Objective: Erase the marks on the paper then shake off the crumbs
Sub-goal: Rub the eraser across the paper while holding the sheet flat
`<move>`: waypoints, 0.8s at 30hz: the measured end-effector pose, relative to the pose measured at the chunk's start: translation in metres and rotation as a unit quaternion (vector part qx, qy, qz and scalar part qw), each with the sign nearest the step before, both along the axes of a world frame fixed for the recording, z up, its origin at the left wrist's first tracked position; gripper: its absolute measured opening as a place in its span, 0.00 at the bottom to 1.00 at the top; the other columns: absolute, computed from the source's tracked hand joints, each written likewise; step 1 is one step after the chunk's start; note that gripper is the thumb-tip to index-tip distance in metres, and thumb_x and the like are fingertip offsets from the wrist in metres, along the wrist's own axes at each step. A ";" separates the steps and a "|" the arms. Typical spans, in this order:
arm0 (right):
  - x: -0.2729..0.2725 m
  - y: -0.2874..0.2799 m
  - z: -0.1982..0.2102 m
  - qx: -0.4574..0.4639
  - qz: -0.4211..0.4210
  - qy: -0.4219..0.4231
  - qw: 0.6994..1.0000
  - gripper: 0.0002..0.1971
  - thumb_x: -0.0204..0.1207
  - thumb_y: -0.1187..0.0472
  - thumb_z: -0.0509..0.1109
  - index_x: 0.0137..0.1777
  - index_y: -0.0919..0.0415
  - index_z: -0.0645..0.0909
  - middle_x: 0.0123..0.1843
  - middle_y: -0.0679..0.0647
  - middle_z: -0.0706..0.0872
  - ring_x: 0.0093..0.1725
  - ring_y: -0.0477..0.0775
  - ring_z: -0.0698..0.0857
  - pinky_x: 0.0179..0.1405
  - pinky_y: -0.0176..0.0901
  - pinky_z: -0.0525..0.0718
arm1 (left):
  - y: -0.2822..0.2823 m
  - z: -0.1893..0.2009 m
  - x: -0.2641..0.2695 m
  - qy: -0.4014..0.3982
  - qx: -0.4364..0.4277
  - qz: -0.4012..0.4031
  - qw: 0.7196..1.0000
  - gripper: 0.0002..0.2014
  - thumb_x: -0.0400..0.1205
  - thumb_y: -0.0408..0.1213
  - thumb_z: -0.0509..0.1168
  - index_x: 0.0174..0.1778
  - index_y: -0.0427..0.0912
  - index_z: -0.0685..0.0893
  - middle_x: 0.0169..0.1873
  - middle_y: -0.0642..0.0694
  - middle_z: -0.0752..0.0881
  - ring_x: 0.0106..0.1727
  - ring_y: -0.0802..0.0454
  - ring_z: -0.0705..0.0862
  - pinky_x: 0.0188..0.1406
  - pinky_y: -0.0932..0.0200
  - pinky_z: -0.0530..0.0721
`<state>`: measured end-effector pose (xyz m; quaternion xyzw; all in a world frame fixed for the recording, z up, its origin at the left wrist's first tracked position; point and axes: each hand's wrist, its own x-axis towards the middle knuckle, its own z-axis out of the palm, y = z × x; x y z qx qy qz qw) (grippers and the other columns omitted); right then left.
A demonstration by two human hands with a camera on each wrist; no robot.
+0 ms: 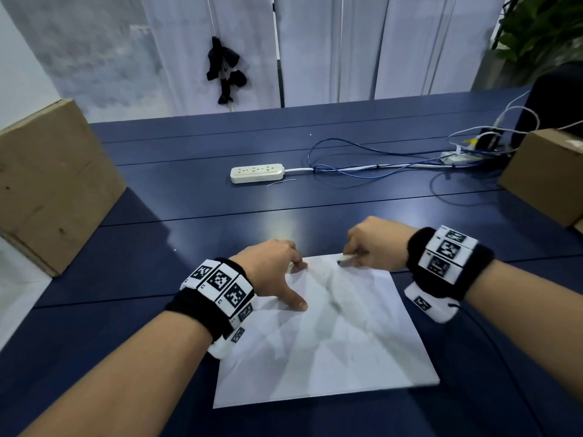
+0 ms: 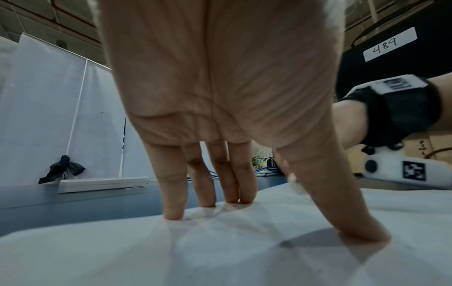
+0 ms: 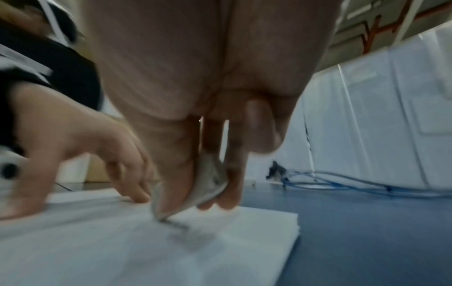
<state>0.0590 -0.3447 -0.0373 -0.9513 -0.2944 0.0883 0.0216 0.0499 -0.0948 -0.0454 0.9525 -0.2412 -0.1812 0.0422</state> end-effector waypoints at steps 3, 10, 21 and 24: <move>-0.027 -0.001 0.006 -0.004 0.057 0.110 0.992 0.12 0.75 0.42 0.70 0.45 0.47 0.89 0.41 0.44 0.84 0.41 0.44 0.80 0.43 0.40 0.80 | 0.001 -0.001 0.001 0.002 -0.003 0.002 1.000 0.39 0.60 0.68 0.79 0.64 0.54 0.82 0.52 0.63 0.75 0.56 0.53 0.81 0.55 0.48 0.85; 0.011 0.003 -0.002 -0.013 -0.037 -0.014 0.999 0.27 0.66 0.28 0.58 0.39 0.51 0.85 0.34 0.51 0.86 0.39 0.57 0.85 0.39 0.55 0.87 | 0.000 0.000 0.001 0.001 -0.004 -0.005 1.000 0.40 0.59 0.68 0.79 0.64 0.52 0.83 0.49 0.61 0.74 0.55 0.52 0.81 0.55 0.48 0.85; 0.000 0.003 -0.001 -0.020 -0.013 -0.017 1.000 0.25 0.70 0.31 0.58 0.41 0.51 0.84 0.35 0.50 0.86 0.39 0.56 0.84 0.39 0.51 0.87 | -0.001 0.001 0.002 0.005 -0.008 -0.005 1.000 0.39 0.59 0.66 0.81 0.63 0.52 0.83 0.51 0.62 0.75 0.55 0.52 0.81 0.55 0.48 0.85; 0.014 -0.001 -0.003 0.001 -0.026 -0.043 0.999 0.22 0.73 0.33 0.62 0.38 0.50 0.85 0.35 0.49 0.85 0.38 0.56 0.83 0.37 0.46 0.84 | -0.001 0.000 0.002 0.002 -0.007 -0.005 1.000 0.40 0.59 0.67 0.80 0.63 0.52 0.83 0.50 0.62 0.75 0.54 0.52 0.81 0.55 0.48 0.85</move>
